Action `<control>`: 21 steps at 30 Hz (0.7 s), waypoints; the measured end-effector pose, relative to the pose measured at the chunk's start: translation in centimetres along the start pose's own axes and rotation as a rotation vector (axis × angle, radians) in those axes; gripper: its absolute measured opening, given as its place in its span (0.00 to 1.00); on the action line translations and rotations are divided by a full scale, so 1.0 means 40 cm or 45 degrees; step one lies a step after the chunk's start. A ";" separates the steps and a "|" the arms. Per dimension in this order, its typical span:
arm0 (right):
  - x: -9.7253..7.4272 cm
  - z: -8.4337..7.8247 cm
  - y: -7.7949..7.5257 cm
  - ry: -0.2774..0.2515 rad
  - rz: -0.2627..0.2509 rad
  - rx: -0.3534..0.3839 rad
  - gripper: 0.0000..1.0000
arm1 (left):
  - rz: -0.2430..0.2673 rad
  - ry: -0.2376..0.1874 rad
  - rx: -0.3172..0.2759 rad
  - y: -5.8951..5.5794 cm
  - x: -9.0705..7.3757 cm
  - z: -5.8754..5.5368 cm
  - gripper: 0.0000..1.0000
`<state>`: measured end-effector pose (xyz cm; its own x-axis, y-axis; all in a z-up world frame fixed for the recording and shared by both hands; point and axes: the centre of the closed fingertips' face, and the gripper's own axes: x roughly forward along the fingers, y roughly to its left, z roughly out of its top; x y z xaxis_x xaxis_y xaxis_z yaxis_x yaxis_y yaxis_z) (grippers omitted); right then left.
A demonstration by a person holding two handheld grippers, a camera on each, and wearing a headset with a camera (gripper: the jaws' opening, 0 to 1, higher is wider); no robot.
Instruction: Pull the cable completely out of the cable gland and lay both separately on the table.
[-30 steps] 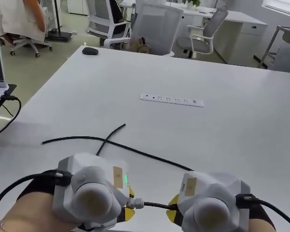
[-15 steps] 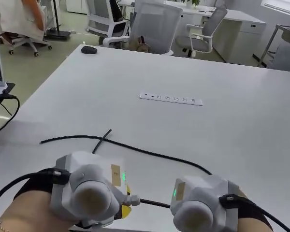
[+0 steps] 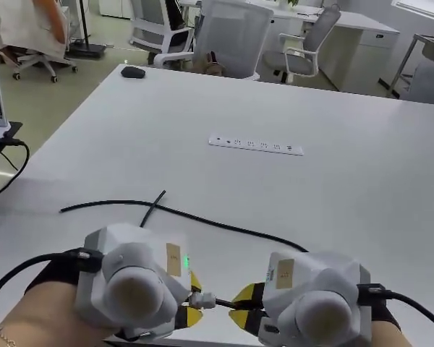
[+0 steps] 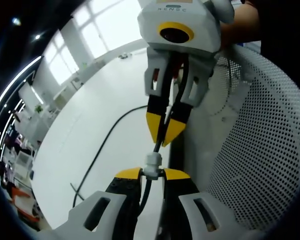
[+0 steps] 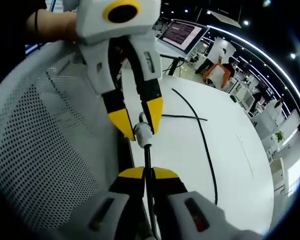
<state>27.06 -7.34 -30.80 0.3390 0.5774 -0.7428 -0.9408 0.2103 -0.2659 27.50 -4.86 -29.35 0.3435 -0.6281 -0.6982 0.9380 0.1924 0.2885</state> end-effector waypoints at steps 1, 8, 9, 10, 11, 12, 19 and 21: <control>0.001 -0.001 -0.002 0.003 -0.003 -0.005 0.03 | 0.000 0.000 0.001 0.000 0.000 0.000 0.17; 0.002 -0.055 -0.023 0.127 -0.044 0.039 0.03 | 0.022 0.027 -0.006 0.011 0.001 -0.012 0.17; 0.002 -0.063 -0.026 0.145 -0.052 0.044 0.03 | 0.025 0.032 -0.005 0.012 0.000 -0.014 0.17; 0.001 -0.073 -0.029 0.168 -0.060 0.056 0.03 | 0.026 0.036 -0.005 0.012 0.000 -0.016 0.17; -0.001 -0.084 -0.033 0.193 -0.068 0.072 0.03 | 0.030 0.041 -0.008 0.014 0.000 -0.019 0.17; -0.001 -0.091 -0.037 0.204 -0.075 0.085 0.03 | 0.032 0.041 -0.011 0.015 -0.001 -0.020 0.17; -0.028 -0.177 -0.076 0.394 -0.178 0.190 0.04 | 0.043 0.038 -0.024 0.019 -0.004 -0.020 0.17; -0.026 -0.183 -0.073 0.399 -0.166 0.206 0.05 | 0.039 0.039 -0.020 0.017 -0.003 -0.020 0.17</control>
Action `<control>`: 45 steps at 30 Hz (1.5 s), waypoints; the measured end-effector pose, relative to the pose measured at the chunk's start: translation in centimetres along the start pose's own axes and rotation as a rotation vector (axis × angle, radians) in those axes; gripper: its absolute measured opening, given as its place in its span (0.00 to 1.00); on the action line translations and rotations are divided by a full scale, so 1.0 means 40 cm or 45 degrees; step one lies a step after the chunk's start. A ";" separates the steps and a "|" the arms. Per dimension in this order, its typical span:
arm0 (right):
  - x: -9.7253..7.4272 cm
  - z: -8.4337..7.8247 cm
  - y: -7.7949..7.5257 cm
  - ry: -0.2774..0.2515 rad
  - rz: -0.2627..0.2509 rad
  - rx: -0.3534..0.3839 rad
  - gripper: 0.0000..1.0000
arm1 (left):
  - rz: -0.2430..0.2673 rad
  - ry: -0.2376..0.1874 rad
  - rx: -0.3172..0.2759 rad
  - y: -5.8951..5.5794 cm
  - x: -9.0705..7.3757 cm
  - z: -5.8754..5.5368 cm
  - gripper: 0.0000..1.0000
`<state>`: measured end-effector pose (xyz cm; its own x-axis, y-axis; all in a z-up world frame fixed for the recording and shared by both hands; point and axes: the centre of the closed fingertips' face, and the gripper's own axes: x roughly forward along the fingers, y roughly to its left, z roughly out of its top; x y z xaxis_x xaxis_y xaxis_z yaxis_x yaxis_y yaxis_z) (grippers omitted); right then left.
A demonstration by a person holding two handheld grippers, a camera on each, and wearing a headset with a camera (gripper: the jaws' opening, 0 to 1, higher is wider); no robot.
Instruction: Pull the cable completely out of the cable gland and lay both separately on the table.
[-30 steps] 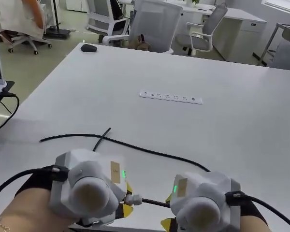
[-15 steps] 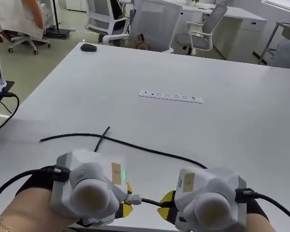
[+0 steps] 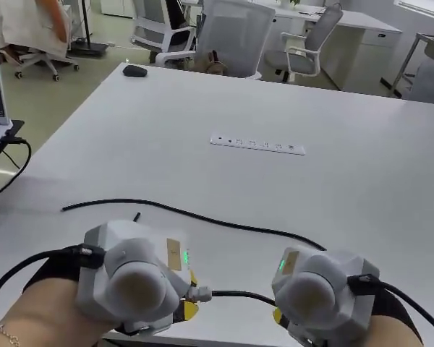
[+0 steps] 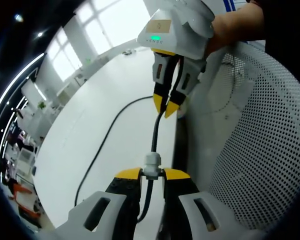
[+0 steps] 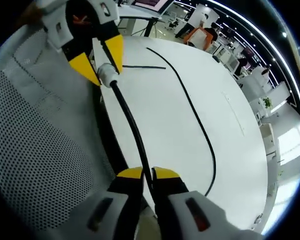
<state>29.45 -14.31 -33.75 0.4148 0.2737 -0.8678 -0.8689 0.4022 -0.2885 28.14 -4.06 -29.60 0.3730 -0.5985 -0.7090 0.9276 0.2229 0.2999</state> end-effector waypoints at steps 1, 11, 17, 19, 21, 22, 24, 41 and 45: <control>0.000 -0.001 0.005 0.003 0.012 0.009 0.06 | -0.003 0.002 0.002 -0.001 0.001 -0.001 0.17; -0.026 0.135 0.086 -0.318 0.174 -0.112 0.18 | -0.019 0.011 0.013 -0.007 0.004 -0.006 0.17; -0.057 0.183 0.092 -0.456 0.180 -0.145 0.06 | -0.031 0.000 0.023 -0.011 0.006 -0.001 0.17; -0.051 0.177 0.090 -0.439 0.173 -0.144 0.05 | -0.033 0.007 0.031 -0.013 0.006 -0.003 0.17; -0.047 0.173 0.091 -0.423 0.170 -0.148 0.04 | -0.036 -0.001 0.026 -0.014 0.007 0.001 0.17; -0.047 0.173 0.088 -0.422 0.156 -0.157 0.04 | -0.033 -0.004 0.026 -0.013 0.006 0.002 0.17; -0.047 0.174 0.083 -0.424 0.143 -0.168 0.04 | -0.025 -0.005 0.019 -0.009 0.005 0.001 0.17; -0.003 0.019 0.006 -0.055 0.018 0.006 0.05 | -0.002 0.017 0.003 0.002 0.004 -0.007 0.17; 0.000 0.044 0.029 -0.107 0.072 -0.013 0.14 | -0.008 0.020 0.006 -0.002 0.005 -0.007 0.17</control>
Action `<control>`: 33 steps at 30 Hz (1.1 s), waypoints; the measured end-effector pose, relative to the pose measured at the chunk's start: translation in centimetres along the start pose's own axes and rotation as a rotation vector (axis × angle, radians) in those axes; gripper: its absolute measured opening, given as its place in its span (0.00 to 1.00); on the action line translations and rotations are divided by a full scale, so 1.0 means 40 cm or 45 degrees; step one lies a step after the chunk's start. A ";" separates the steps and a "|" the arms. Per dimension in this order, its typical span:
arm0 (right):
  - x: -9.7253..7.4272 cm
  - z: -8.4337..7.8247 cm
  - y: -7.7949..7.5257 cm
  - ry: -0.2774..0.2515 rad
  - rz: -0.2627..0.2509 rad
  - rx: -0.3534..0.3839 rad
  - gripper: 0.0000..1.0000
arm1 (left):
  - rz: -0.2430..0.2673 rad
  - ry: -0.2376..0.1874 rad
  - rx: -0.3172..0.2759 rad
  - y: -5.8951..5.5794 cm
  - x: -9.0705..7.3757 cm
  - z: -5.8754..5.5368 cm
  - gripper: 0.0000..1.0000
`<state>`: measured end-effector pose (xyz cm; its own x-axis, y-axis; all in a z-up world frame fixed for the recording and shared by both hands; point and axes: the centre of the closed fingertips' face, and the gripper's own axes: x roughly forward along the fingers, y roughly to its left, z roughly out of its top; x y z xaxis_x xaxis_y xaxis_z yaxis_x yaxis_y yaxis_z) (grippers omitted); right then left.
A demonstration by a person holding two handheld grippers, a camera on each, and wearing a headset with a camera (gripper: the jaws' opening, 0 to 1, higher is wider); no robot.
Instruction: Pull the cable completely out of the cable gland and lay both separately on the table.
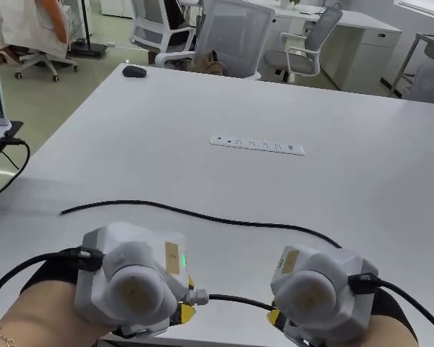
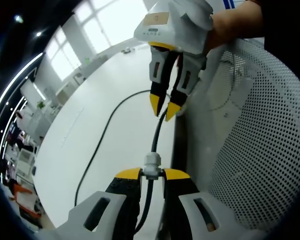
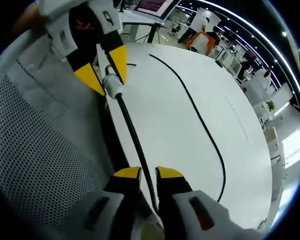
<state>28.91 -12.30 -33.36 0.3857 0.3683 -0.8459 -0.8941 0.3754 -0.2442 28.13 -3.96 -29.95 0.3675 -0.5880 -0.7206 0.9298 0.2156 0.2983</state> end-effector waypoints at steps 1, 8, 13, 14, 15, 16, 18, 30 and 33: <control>0.002 0.013 0.013 -0.023 0.024 -0.016 0.18 | -0.001 -0.001 0.002 -0.001 0.000 0.001 0.17; -0.030 0.142 0.071 -0.333 0.119 -0.146 0.22 | -0.012 -0.005 0.014 -0.007 0.001 0.005 0.17; -0.026 0.132 0.075 -0.293 0.103 -0.210 0.14 | -0.019 -0.024 0.018 -0.009 0.000 0.012 0.17; -0.024 0.124 0.070 -0.273 0.096 -0.219 0.09 | -0.025 -0.027 0.019 -0.012 0.001 0.013 0.17; -0.025 0.125 0.067 -0.281 0.095 -0.213 0.04 | -0.035 -0.030 0.026 -0.016 0.003 0.015 0.17; -0.026 0.123 0.059 -0.276 0.085 -0.203 0.04 | -0.037 -0.030 0.030 -0.017 0.003 0.016 0.17; -0.023 0.111 0.048 -0.249 0.072 -0.162 0.04 | -0.022 -0.019 0.038 -0.010 0.003 0.012 0.17; -0.006 -0.021 -0.026 0.044 -0.055 0.018 0.04 | 0.007 0.012 0.034 0.001 0.000 0.000 0.17; -0.005 -0.032 -0.032 0.059 -0.056 0.047 0.04 | 0.012 0.006 0.026 0.004 -0.001 0.003 0.17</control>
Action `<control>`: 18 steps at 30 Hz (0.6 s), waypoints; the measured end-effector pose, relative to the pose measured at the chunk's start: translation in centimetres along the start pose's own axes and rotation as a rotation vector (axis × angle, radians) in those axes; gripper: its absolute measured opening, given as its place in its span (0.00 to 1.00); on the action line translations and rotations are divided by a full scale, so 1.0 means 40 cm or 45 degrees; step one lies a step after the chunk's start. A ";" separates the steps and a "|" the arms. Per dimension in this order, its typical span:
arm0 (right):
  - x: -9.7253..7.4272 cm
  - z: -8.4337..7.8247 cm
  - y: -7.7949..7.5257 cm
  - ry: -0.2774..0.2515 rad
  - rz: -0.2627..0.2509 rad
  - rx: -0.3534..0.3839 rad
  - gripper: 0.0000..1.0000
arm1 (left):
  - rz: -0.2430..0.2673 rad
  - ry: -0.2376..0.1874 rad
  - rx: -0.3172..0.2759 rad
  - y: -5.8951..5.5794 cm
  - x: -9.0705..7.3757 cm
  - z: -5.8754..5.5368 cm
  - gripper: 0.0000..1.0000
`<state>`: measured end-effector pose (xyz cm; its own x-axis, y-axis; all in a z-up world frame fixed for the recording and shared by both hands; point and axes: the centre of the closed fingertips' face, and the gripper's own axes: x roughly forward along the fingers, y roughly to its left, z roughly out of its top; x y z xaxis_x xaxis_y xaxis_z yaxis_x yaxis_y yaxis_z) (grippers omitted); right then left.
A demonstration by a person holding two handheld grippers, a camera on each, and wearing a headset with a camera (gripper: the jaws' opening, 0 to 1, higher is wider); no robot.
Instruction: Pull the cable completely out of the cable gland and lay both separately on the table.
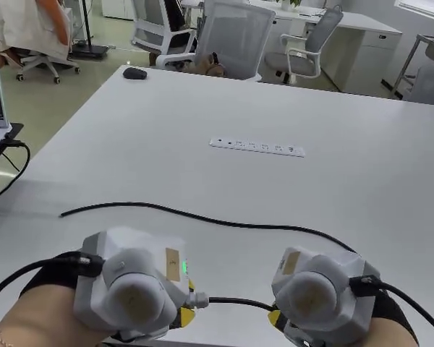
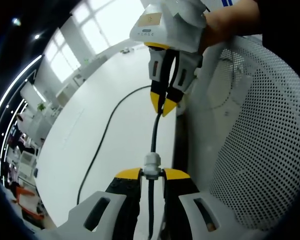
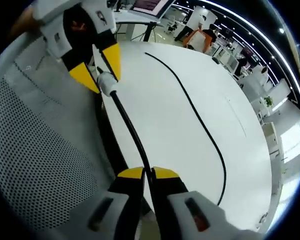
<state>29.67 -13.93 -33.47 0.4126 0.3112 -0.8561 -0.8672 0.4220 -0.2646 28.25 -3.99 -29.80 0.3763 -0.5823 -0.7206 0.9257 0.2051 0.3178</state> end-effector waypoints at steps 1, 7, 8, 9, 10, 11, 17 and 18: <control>0.000 -0.002 0.001 0.010 -0.003 -0.004 0.05 | -0.001 -0.001 -0.002 0.000 0.000 0.000 0.17; -0.002 0.055 0.037 -0.104 0.060 -0.037 0.26 | -0.001 -0.027 -0.019 0.001 -0.001 0.009 0.17; -0.004 0.063 0.040 -0.121 0.063 -0.054 0.28 | -0.003 -0.023 -0.014 0.000 0.000 0.007 0.17; -0.006 0.078 0.046 -0.157 0.070 -0.074 0.29 | -0.004 -0.017 -0.009 -0.001 0.000 0.005 0.17; -0.008 0.086 0.050 -0.173 0.073 -0.081 0.31 | -0.006 -0.015 -0.002 -0.004 0.001 0.005 0.17; -0.012 0.098 0.060 -0.202 0.091 -0.102 0.30 | -0.012 -0.018 0.004 -0.006 0.002 0.006 0.17; -0.031 0.147 0.105 -0.325 0.163 -0.193 0.19 | -0.028 -0.039 0.022 -0.016 0.001 0.018 0.17; -0.031 0.144 0.106 -0.318 0.158 -0.203 0.14 | -0.026 -0.047 0.016 -0.015 0.000 0.019 0.17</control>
<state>27.07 -7.62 -30.98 0.3394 0.5600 -0.7558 -0.9398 0.2352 -0.2478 27.69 -4.72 -29.52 0.3557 -0.6147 -0.7040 0.9325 0.1833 0.3111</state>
